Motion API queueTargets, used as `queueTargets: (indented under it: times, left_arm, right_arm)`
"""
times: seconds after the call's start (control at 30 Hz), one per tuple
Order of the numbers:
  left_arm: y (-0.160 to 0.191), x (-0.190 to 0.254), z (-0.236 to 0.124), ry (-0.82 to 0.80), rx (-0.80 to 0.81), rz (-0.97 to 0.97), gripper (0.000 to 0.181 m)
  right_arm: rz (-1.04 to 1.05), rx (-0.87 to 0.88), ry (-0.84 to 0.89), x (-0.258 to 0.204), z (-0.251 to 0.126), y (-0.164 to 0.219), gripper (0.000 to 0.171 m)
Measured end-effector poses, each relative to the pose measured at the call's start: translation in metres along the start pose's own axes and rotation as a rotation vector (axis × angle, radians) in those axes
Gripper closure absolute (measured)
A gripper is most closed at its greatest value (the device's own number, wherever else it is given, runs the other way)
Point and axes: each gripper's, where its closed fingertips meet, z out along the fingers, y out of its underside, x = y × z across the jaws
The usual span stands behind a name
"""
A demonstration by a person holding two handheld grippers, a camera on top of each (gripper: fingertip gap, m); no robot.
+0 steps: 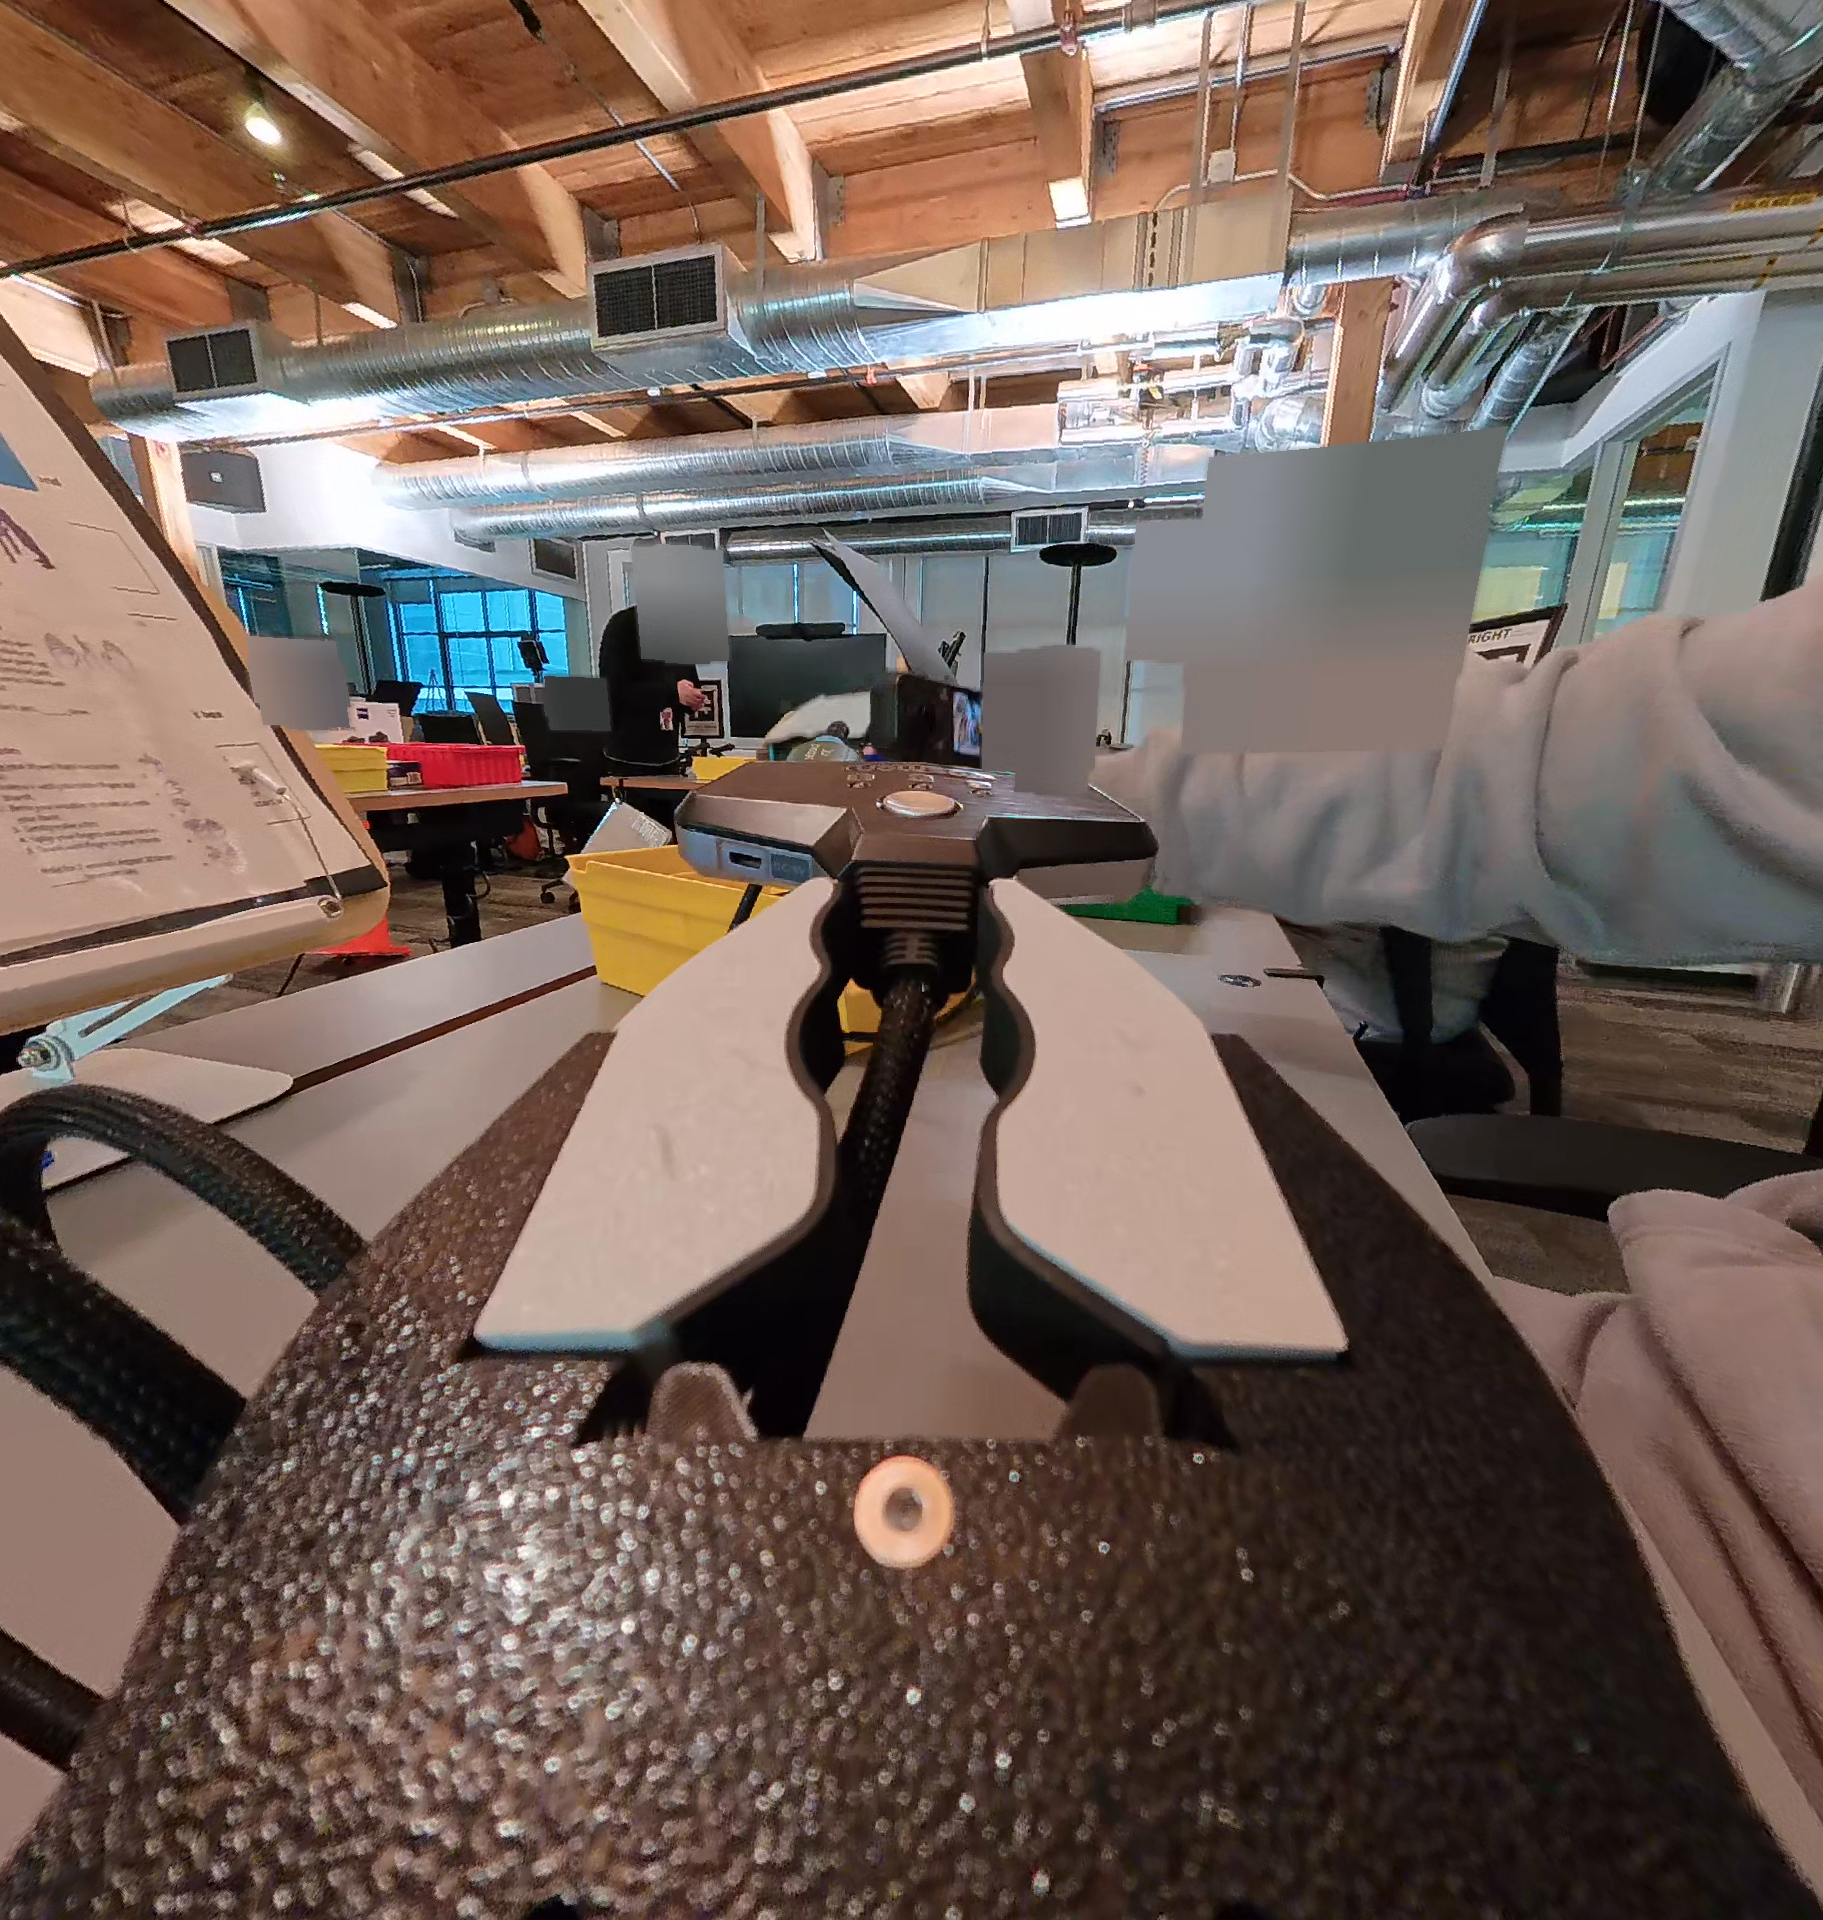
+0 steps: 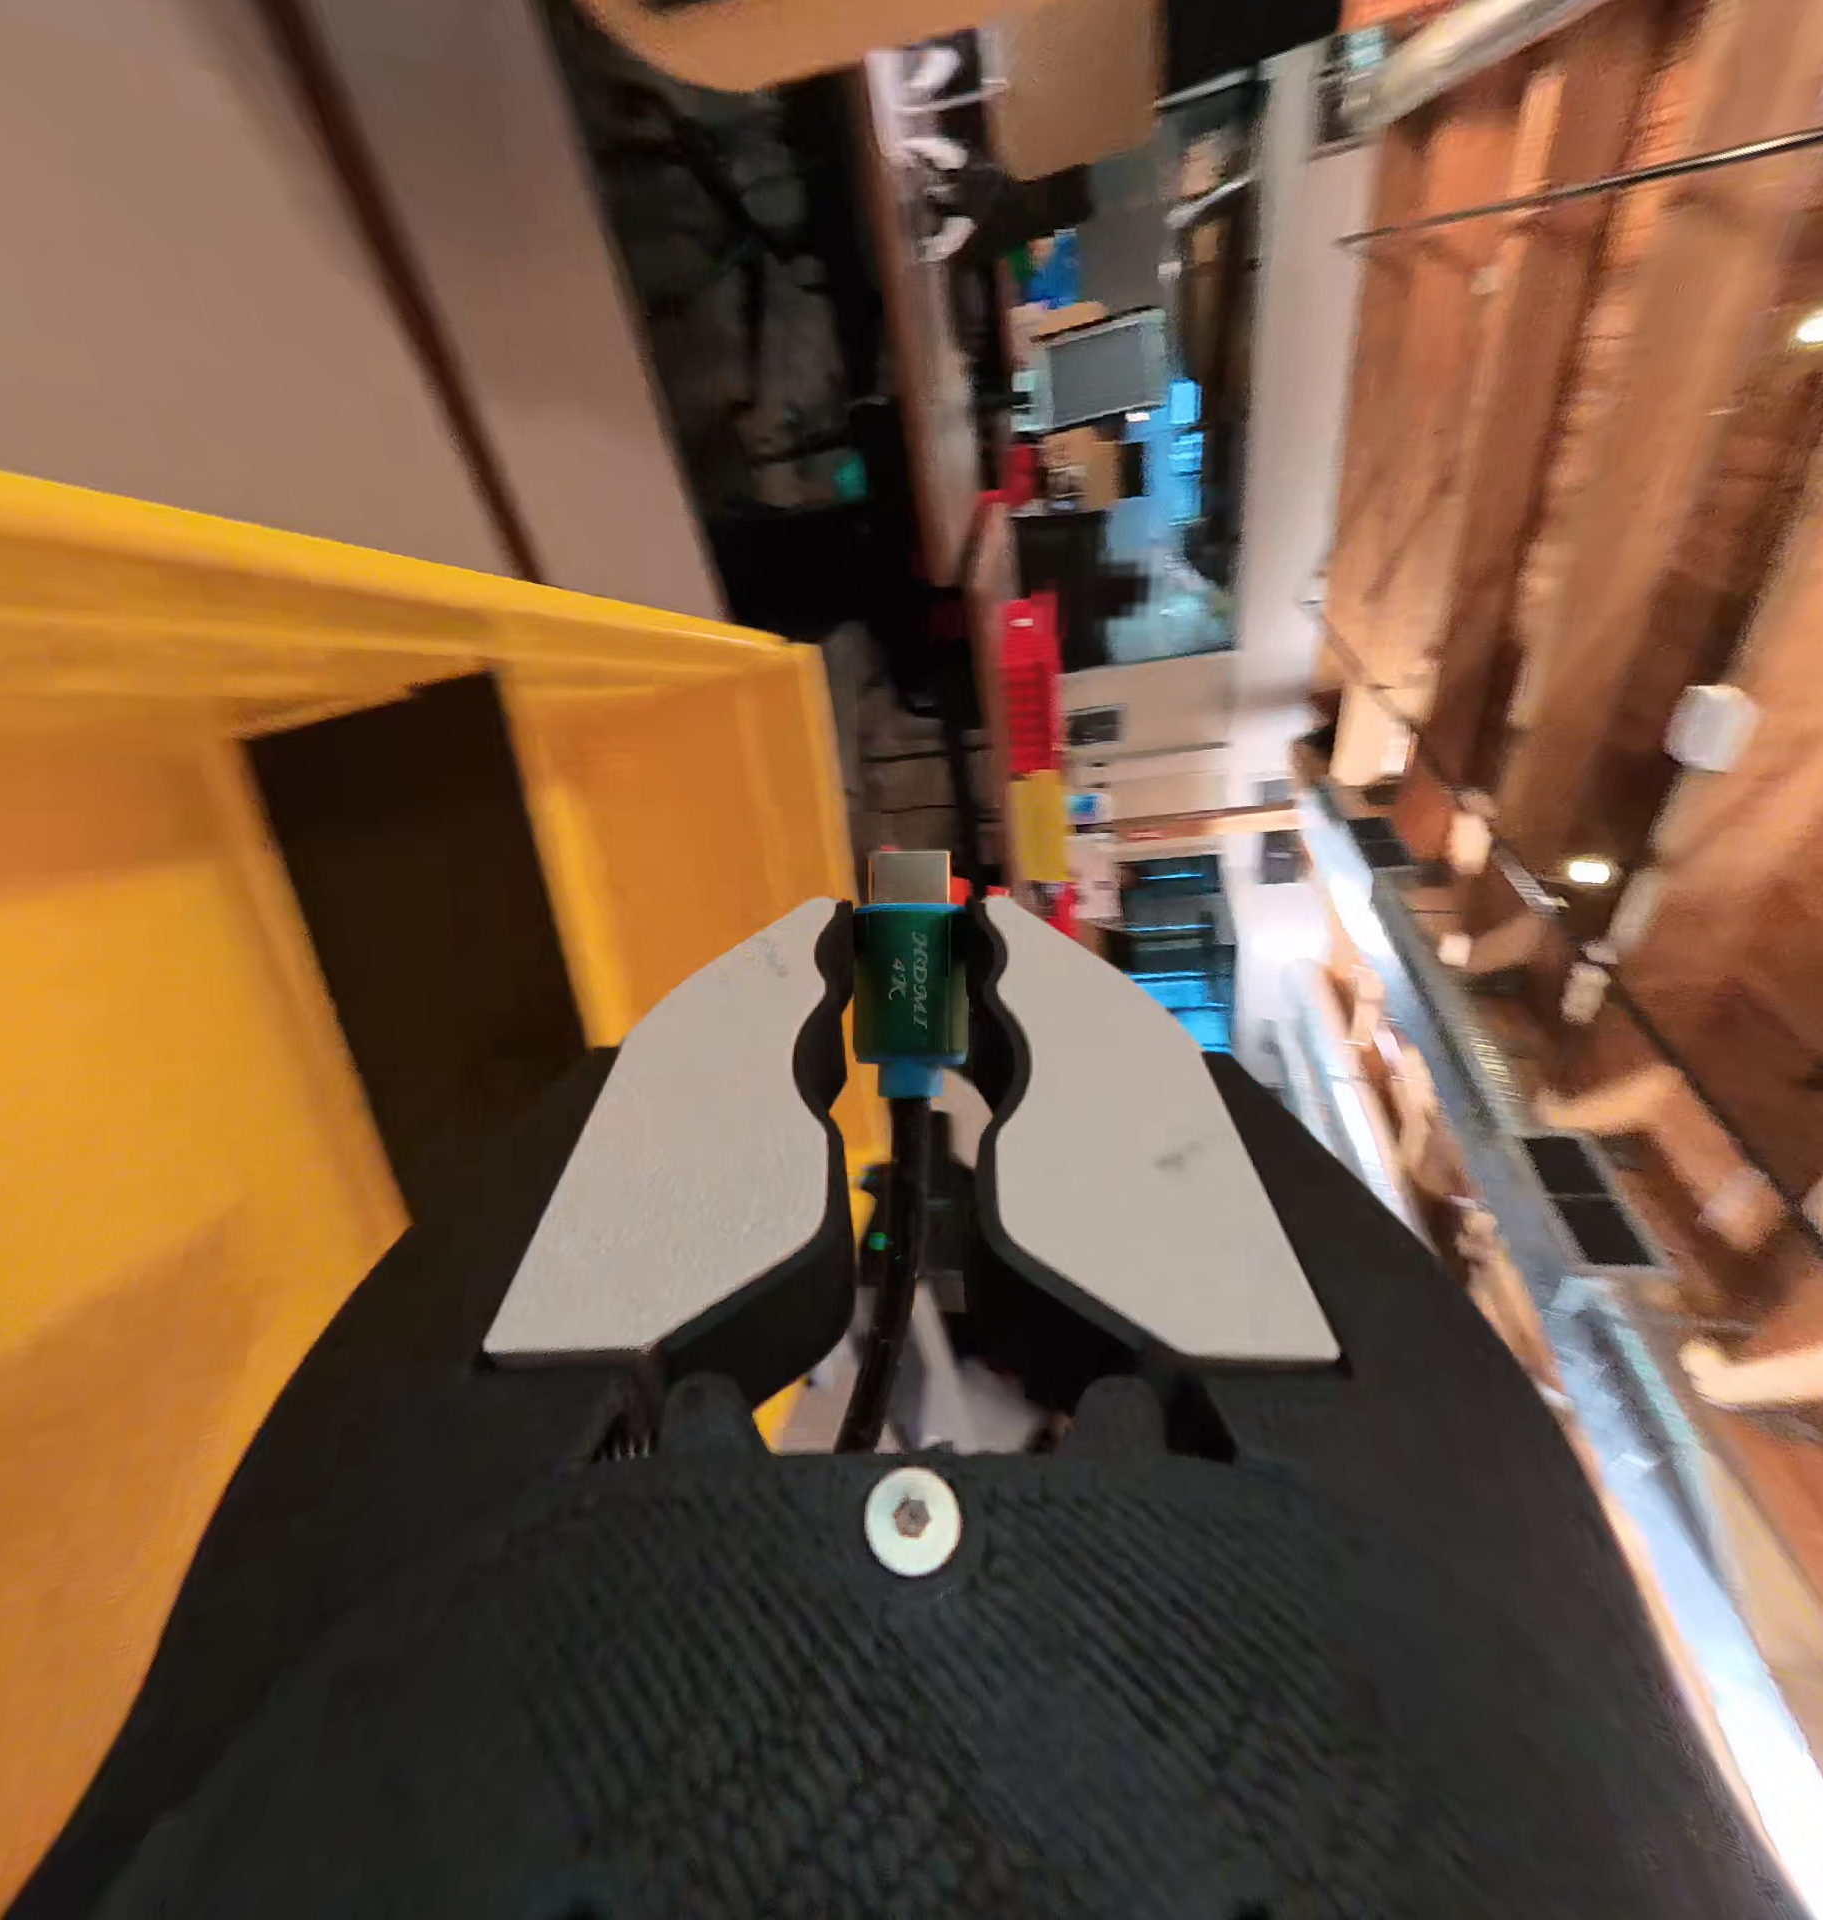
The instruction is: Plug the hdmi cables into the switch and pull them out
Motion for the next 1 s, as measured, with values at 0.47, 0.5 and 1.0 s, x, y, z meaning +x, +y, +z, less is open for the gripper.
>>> queueTargets:
  times: [0.47, 0.5, 1.0]
  left_arm:
    - [0.008, 0.005, 0.006, 0.032, -0.019, -0.022, 0.159]
    - [0.009, 0.005, 0.007, 0.034, -0.023, -0.022, 0.159]
    - [0.009, 0.005, 0.007, 0.034, -0.018, -0.028, 0.159]
  right_arm:
    - [0.102, 0.52, -0.223, 0.08, -0.088, -0.078, 0.162]
    - [0.157, 0.565, -0.277, 0.078, -0.098, -0.088, 0.164]
    - [0.159, -0.104, -0.613, -0.029, -0.089, -0.02, 0.126]
